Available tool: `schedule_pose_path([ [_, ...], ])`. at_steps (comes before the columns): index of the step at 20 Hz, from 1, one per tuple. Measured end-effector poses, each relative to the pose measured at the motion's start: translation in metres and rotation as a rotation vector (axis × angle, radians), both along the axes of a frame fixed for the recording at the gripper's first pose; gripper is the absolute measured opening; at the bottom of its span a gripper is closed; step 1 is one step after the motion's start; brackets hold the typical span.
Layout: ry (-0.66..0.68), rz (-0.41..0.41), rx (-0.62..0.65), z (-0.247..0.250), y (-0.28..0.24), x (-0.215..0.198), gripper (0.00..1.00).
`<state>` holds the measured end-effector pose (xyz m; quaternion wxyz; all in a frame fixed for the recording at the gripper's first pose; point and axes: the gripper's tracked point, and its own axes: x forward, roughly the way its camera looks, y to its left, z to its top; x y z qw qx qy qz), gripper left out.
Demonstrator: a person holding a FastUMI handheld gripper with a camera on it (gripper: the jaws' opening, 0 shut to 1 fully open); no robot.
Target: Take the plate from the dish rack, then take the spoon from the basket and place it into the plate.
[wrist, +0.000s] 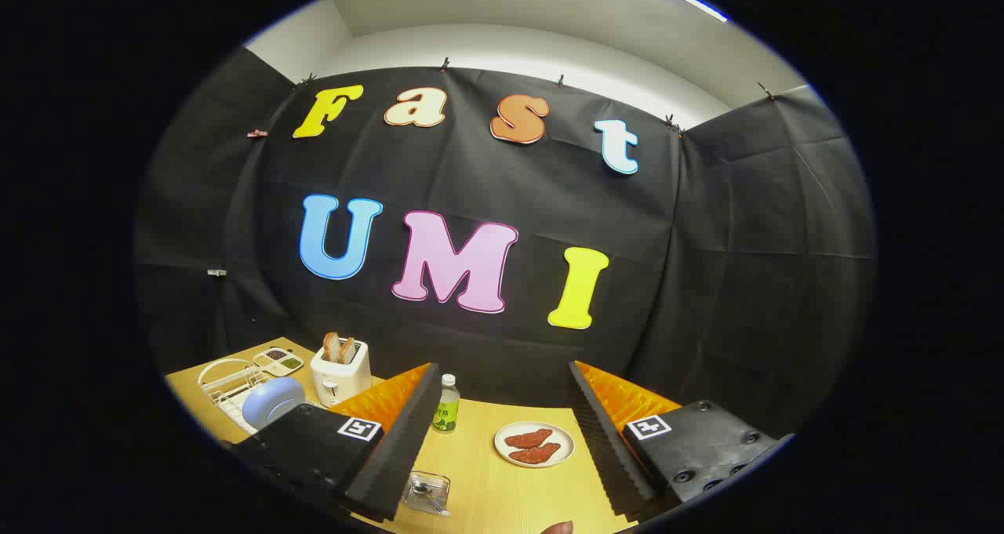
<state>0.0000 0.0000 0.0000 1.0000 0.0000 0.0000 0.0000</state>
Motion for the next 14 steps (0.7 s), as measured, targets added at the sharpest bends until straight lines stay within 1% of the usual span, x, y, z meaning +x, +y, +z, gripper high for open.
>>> schedule_pose_path([
  [14, 0.016, 0.025, -0.007, -0.0026, 0.01, 0.0022, 0.97],
])
